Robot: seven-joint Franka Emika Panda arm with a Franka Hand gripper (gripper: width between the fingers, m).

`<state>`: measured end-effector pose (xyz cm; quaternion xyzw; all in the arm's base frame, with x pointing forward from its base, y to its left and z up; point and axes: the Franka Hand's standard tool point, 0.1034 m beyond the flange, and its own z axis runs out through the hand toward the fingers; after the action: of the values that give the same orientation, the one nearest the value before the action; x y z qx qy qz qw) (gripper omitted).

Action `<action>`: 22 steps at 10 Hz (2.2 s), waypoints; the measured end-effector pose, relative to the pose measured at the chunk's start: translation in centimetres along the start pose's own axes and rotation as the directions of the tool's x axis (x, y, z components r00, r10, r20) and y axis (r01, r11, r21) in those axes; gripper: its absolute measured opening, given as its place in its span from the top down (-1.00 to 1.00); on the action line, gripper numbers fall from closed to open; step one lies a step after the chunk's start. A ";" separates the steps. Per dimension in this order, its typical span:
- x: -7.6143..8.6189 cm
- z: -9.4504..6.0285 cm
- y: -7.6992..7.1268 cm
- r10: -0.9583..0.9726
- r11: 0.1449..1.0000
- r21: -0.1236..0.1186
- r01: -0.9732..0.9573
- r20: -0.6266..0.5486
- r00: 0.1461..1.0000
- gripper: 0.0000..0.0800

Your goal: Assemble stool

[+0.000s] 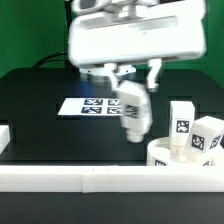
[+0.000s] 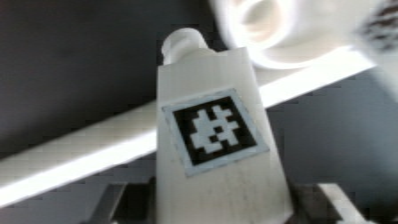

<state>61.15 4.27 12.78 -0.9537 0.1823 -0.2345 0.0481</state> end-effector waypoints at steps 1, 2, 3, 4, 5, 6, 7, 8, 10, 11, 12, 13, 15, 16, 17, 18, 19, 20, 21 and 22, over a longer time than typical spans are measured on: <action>0.4 -0.2 -2.0 -0.022 1.000 0.014 0.022 0.007 1.000 0.19; 0.6 -0.1 -1.3 -0.031 0.999 0.006 0.031 -0.003 0.999 0.19; 0.5 -0.1 -1.3 -0.031 1.000 0.005 0.031 -0.001 1.000 0.19; 0.5 -0.1 -1.3 -0.032 0.999 0.005 0.032 -0.001 0.999 0.19; 0.4 0.0 -1.3 -0.032 0.999 0.005 0.032 0.000 0.999 0.19; 0.4 0.0 -1.3 -0.041 0.999 0.005 0.041 -0.009 0.999 0.19; 0.2 0.6 -1.1 -0.044 0.999 0.000 0.044 -0.012 0.999 0.19; 0.0 1.2 -0.9 -0.046 0.999 -0.005 0.046 -0.011 0.999 0.19; -0.3 1.5 -0.9 -0.048 0.999 -0.009 0.048 -0.006 0.999 0.19; -0.4 1.6 -0.9 -0.048 0.999 -0.010 0.048 -0.004 0.999 0.19; -0.6 1.9 -0.8 -0.050 0.999 -0.012 0.050 0.000 0.999 0.19; -0.9 2.1 -0.8 -0.053 0.998 -0.014 0.053 0.004 0.999 0.19; -1.4 2.4 -0.9 -0.058 0.998 -0.015 0.058 0.009 0.998 0.19; -1.6 2.6 -0.9 -0.059 0.998 -0.017 0.060 0.011 0.998 0.19; -1.6 2.8 -0.9 -0.063 0.998 -0.018 0.063 0.002 0.998 0.19; -1.6 2.9 -0.9 -0.067 0.998 -0.019 0.066 -0.021 0.998 0.19; -1.6 2.8 -0.7 -0.072 0.997 -0.020 0.072 -0.044 0.996 0.19; -1.9 2.8 -0.2 -0.077 0.997 -0.026 0.075 -0.060 0.995 0.19; -1.8 2.8 -0.3 -0.076 0.997 -0.024 0.075 -0.059 0.995 0.19; -1.8 2.8 -0.3 -0.076 0.997 -0.024 0.075 -0.059 0.995 0.19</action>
Offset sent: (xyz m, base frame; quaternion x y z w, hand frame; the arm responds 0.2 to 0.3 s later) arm 0.0000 0.0000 0.0000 0.0000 0.0000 0.0000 1.0000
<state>61.04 5.25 9.60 -0.9529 0.1500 -0.2625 0.0232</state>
